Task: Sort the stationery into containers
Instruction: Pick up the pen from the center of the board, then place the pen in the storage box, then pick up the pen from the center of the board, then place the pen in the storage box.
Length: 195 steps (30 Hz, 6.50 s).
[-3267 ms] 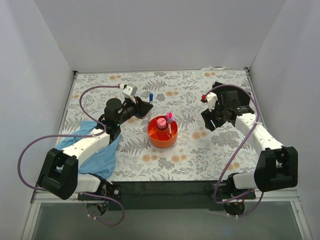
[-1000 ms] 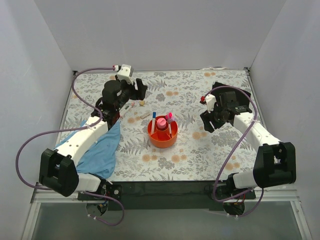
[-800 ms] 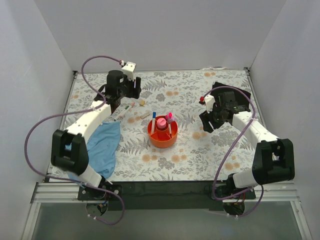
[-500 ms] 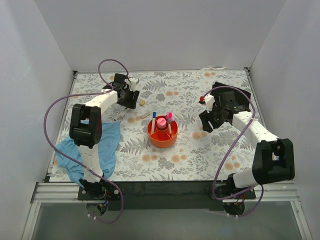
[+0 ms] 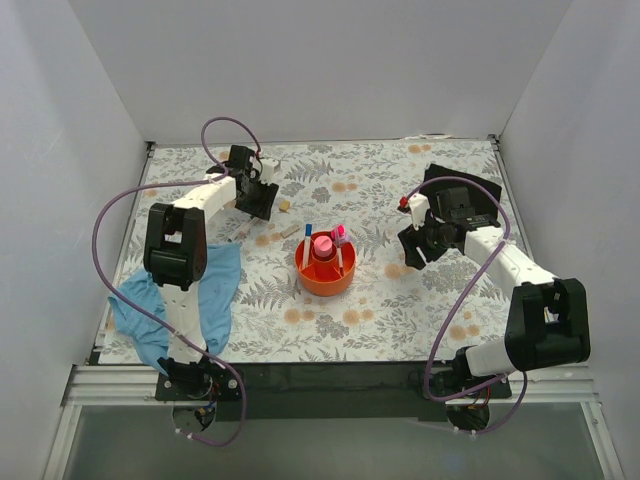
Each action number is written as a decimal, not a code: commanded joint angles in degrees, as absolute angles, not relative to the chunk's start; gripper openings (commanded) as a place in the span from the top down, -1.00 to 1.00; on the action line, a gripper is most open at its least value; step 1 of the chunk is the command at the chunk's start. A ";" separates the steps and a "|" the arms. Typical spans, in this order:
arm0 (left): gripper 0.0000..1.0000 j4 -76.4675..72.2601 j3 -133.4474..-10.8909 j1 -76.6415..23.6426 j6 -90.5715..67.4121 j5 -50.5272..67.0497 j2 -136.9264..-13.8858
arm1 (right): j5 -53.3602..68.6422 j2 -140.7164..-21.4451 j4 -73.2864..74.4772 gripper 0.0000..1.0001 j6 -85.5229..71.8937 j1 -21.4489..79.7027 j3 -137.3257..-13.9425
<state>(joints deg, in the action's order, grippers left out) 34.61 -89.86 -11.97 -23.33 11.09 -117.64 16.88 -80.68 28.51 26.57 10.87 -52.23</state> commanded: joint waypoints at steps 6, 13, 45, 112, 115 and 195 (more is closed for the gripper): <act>0.08 36.30 -94.65 -10.55 -21.10 12.22 -122.43 | 17.75 -81.65 27.16 -0.41 26.02 10.55 -54.05; 0.43 40.86 -98.61 -10.37 -18.37 13.80 -126.56 | 17.32 -82.18 27.16 -0.41 26.10 10.55 -54.14; 1.00 -18.59 -49.50 -27.06 -50.61 12.76 -70.76 | 14.94 -75.94 28.12 -0.39 26.28 10.63 -51.95; -0.31 31.43 -89.79 -7.49 -26.58 15.37 -99.38 | 19.60 -78.13 25.84 -0.42 26.89 9.49 -51.32; -0.22 42.95 -99.38 -4.31 -20.51 15.64 -109.03 | 20.13 -79.45 25.05 -0.42 27.42 9.58 -53.08; 1.00 -21.01 -52.65 -23.55 -57.74 27.86 -78.40 | 16.35 -72.78 25.49 -0.42 26.63 9.49 -46.50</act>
<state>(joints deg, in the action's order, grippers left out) -14.55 -53.41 -22.22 -55.40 27.99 -80.31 16.97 -74.91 24.53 26.96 9.76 -47.62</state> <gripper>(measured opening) 0.100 0.710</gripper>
